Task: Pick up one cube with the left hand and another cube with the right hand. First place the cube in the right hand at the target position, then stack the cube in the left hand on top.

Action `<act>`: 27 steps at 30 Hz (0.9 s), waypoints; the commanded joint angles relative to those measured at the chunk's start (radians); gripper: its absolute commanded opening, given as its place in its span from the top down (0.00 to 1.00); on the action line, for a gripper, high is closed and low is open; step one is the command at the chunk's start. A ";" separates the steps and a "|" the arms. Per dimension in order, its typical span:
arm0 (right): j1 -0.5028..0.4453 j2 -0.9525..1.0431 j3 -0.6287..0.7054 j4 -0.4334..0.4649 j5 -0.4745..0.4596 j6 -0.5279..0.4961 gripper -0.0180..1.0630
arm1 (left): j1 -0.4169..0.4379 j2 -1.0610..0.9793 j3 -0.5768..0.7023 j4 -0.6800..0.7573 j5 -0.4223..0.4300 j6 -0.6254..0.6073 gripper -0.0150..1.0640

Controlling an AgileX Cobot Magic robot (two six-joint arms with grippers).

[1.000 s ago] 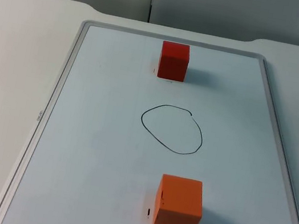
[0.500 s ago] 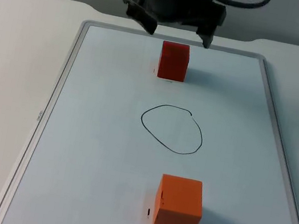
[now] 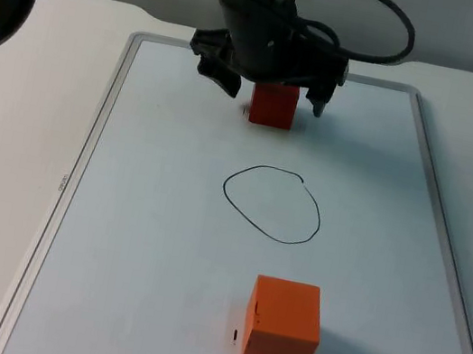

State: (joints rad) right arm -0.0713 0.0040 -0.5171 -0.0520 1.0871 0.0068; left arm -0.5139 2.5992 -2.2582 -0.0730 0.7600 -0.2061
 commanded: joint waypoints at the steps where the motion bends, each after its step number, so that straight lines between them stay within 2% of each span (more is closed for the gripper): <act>1: 0.002 -0.004 0.009 0.005 -0.010 -0.007 0.01 | -0.008 0.002 -0.011 -0.006 -0.024 -0.013 0.02; 12: 0.002 -0.004 0.009 0.005 -0.010 -0.007 0.01 | -0.010 0.006 -0.011 -0.006 -0.050 -0.041 0.04; 15: 0.002 -0.004 0.009 0.005 -0.010 -0.007 0.01 | -0.010 0.006 -0.011 -0.005 -0.050 -0.084 0.27; 16: 0.002 -0.004 0.009 0.005 -0.010 -0.007 0.01 | -0.010 0.006 -0.011 -0.003 -0.052 -0.086 0.38; 17: 0.002 -0.004 0.009 0.005 -0.010 -0.007 0.01 | -0.010 0.006 -0.011 -0.003 -0.052 -0.086 0.38; 20: 0.002 -0.004 0.009 0.005 -0.010 -0.007 0.01 | -0.010 0.006 -0.011 0.000 -0.045 -0.086 0.70; 21: 0.002 -0.004 0.009 0.005 -0.010 -0.007 0.01 | -0.010 0.002 -0.011 0.000 -0.027 -0.089 0.78; 24: 0.002 -0.004 0.009 0.005 -0.010 -0.007 0.01 | -0.010 -0.009 -0.011 0.004 0.007 -0.089 0.82; 27: 0.002 -0.004 0.009 0.005 -0.010 -0.007 0.01 | -0.010 -0.060 -0.011 0.017 0.083 -0.081 0.82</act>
State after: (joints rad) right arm -0.0713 0.0040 -0.5171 -0.0520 1.0871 0.0068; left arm -0.5139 2.5812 -2.2597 -0.0634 0.7959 -0.2865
